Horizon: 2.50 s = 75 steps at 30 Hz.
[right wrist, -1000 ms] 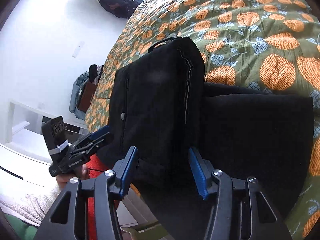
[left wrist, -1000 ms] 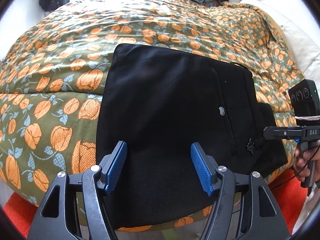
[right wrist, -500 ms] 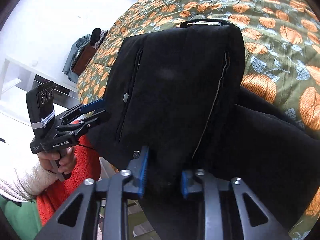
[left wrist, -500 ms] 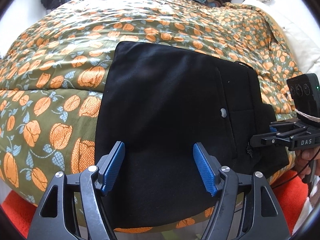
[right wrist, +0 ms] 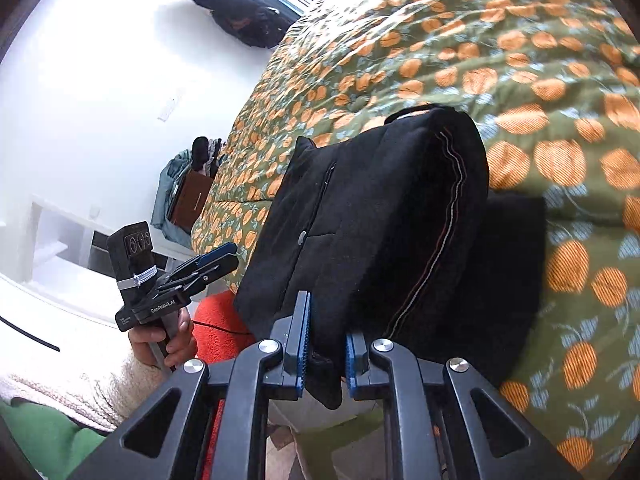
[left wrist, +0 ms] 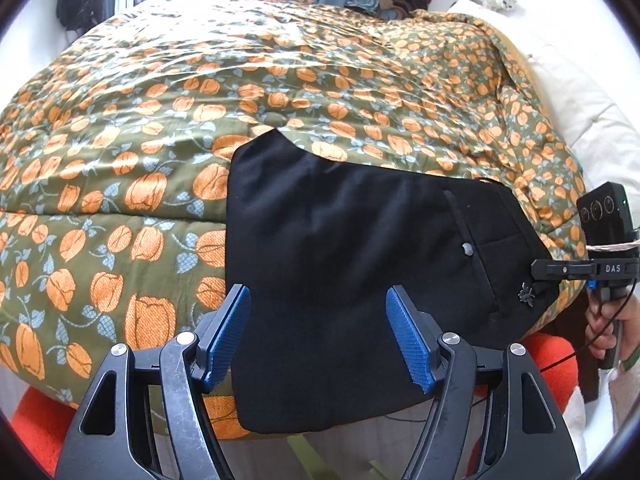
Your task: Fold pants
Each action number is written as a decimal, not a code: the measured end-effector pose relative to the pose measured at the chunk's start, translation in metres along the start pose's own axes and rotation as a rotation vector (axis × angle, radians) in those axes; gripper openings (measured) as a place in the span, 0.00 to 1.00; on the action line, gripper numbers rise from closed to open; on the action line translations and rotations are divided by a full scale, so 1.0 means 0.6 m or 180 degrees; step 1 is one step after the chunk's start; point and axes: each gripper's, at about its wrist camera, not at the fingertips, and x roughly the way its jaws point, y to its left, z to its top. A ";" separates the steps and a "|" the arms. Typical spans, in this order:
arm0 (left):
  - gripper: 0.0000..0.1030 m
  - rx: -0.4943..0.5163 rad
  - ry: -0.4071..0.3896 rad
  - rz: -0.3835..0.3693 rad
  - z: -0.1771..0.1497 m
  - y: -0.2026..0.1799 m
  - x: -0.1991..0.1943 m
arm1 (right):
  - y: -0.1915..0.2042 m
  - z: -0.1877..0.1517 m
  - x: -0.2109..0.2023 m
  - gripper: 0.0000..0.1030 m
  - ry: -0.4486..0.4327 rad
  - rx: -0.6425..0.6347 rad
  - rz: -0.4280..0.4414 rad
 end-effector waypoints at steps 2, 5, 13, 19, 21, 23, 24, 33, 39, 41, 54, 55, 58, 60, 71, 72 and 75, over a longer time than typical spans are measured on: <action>0.70 0.0002 0.0072 0.0029 -0.004 -0.002 0.015 | -0.033 -0.013 -0.006 0.14 0.0030 0.0175 -0.0095; 0.70 0.0063 0.0303 0.0233 -0.016 -0.005 0.047 | -0.091 -0.036 0.019 0.14 0.0156 0.0412 -0.0375; 0.83 0.0186 0.0337 0.0916 -0.012 -0.005 0.022 | 0.029 -0.027 -0.036 0.40 -0.0400 -0.0546 -0.1663; 0.83 0.0332 0.0514 0.1039 -0.005 -0.024 0.068 | 0.092 0.022 -0.026 0.40 -0.0767 -0.1140 -0.1563; 0.83 0.0316 0.0563 0.1058 -0.009 -0.026 0.074 | 0.075 0.044 0.026 0.40 -0.0671 -0.1090 -0.1660; 0.83 0.0302 0.0571 0.1033 -0.009 -0.027 0.074 | 0.029 0.043 0.074 0.40 -0.0393 -0.0906 -0.1798; 0.83 0.0306 0.0568 0.1032 -0.009 -0.029 0.071 | 0.011 0.042 0.093 0.40 -0.0350 -0.0847 -0.1835; 0.83 0.0331 0.0565 0.1054 -0.006 -0.033 0.071 | 0.037 0.017 0.063 0.46 -0.0479 -0.0905 -0.1929; 0.83 0.0346 0.0537 0.1054 -0.006 -0.038 0.064 | 0.099 -0.038 0.008 0.46 -0.0672 -0.1008 -0.1779; 0.83 0.0353 0.0528 0.1035 -0.008 -0.041 0.058 | 0.118 -0.066 0.000 0.46 -0.0701 -0.1075 -0.1737; 0.87 0.0339 0.0571 0.0675 -0.046 -0.033 0.033 | 0.099 -0.157 0.011 0.66 -0.0593 -0.0947 -0.1791; 0.87 0.0330 0.0545 0.0676 -0.046 -0.028 0.029 | 0.095 -0.161 0.003 0.66 -0.0620 -0.0907 -0.1792; 0.87 0.0247 0.0519 0.0617 -0.052 -0.009 0.027 | 0.075 -0.177 -0.009 0.66 -0.0705 -0.0681 -0.1790; 0.87 0.0178 0.0560 0.0570 -0.059 -0.002 0.035 | 0.057 -0.185 -0.009 0.66 -0.0741 -0.0451 -0.1727; 0.87 0.0264 0.0455 0.0595 -0.057 -0.011 0.040 | 0.058 -0.180 0.027 0.66 -0.0633 -0.0399 -0.1688; 0.87 0.0252 0.0462 0.0587 -0.055 -0.011 0.041 | 0.057 -0.182 0.026 0.66 -0.0644 -0.0406 -0.1672; 0.87 0.0257 0.0434 0.0554 -0.057 -0.012 0.036 | 0.060 -0.185 0.025 0.66 -0.0677 -0.0452 -0.1660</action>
